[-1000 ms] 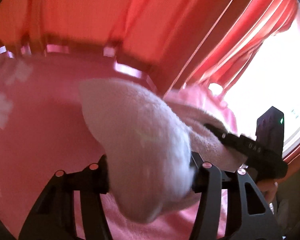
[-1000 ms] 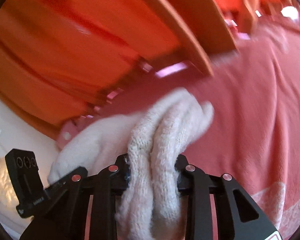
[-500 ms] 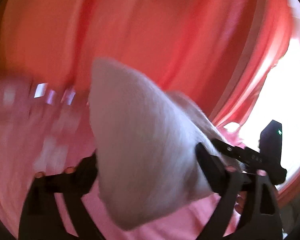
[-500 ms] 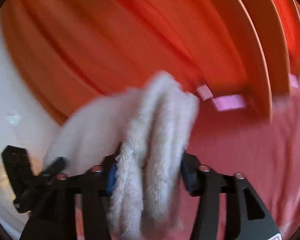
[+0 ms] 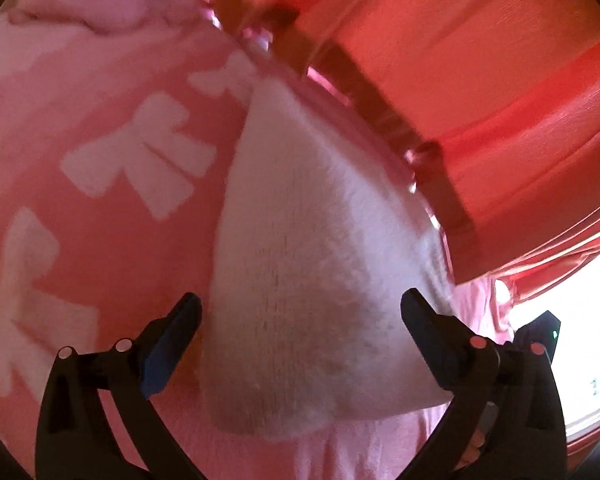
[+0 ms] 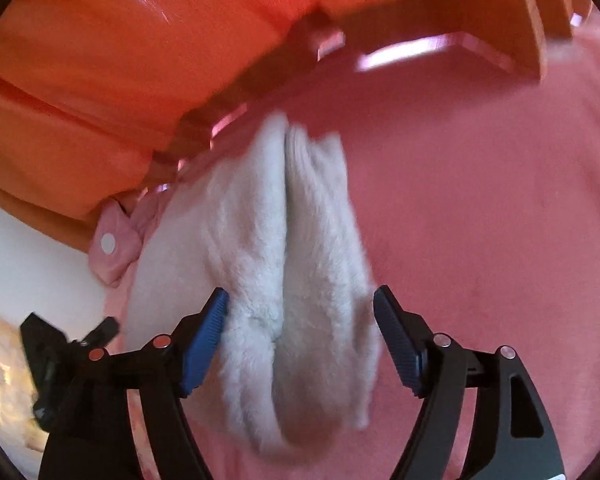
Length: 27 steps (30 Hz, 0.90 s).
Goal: Fold small clothes
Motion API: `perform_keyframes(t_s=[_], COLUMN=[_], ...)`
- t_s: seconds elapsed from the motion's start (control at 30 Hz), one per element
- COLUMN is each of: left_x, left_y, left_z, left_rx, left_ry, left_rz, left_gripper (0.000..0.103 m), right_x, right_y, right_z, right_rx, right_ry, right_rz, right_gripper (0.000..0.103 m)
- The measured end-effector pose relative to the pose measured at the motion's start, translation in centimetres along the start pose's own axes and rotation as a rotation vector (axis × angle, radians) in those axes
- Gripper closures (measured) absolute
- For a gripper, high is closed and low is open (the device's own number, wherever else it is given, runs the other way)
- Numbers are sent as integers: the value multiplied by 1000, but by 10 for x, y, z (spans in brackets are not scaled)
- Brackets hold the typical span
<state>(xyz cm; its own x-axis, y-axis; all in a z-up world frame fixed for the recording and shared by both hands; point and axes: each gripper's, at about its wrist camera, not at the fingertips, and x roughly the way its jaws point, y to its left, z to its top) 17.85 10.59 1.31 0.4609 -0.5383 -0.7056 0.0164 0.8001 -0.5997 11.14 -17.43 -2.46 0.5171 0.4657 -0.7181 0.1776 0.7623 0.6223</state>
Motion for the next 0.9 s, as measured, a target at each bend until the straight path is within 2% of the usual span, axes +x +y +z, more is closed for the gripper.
perform_keyframes(t_s=[0.03,0.07,0.1,0.13,0.17,0.2,0.27,0.33,0.43,0.47,0.5,0.53,0.57,0.6,0.63,0.67,0.73,0.77,0.83,0.87,0.9], left_x=[8,13,17,15,12,4,-19,-41,-54,-51,-35,-21,-7,11,13,5,-14,-23,-35,-35,-32], left_y=[-1,-3,-6,-11,-16,-26,-43,-51,-58,-57,-54,-48,-39,-28,-23,-24,-35,-39,-43,-43,-43], left_z=[-1,-2,-2,-2,-3,-2,1,-1,0,-2,-3,-5,-12,-19,-24,-26,-30,-33,-35,-33,-29], left_rx=[14,26,48,82,112,161,233,266,314,326,333,329,312,279,250,228,257,270,275,268,253], left_ry=[20,31,29,17,5,-28,-112,-179,-248,-249,-219,-175,-111,-24,-12,-27,-45,-73,-113,-122,-122], left_rz=[4,2,17,18,21,16,-11,-58,-122,-115,-72,-19,49,129,128,115,137,147,161,154,154], left_gripper=[9,15,23,30,40,47,51,51,51,50,48,48,46,39,39,38,36,35,25,19,17], right_x=[7,11,14,12,2,-5,-38,-69,-85,-76,-59,-37,-8,6,-1,-7,-29,-46,-64,-64,-61], right_y=[-1,-1,0,4,19,35,71,95,98,89,78,63,39,22,12,13,21,28,42,48,48], right_z=[-2,-3,-4,-4,-3,-2,-9,-19,-27,-25,-22,-18,-17,-18,-18,-16,-14,-16,-19,-15,-9], right_rx=[2,3,-5,-24,-80,-129,-265,-337,-386,-380,-366,-338,-267,-189,-110,-95,-102,-121,-189,-219,-221], right_ry=[21,27,23,10,-36,-75,-204,-323,-417,-398,-336,-247,-105,-31,-43,-21,-70,-142,-228,-248,-248], right_rz=[10,16,19,18,-17,-30,-26,0,-19,-59,-111,-158,-193,-186,-141,-140,-161,-185,-200,-195,-190], right_gripper=[30,36,44,62,69,71,77,77,77,77,77,76,70,63,58,56,56,53,51,42,37])
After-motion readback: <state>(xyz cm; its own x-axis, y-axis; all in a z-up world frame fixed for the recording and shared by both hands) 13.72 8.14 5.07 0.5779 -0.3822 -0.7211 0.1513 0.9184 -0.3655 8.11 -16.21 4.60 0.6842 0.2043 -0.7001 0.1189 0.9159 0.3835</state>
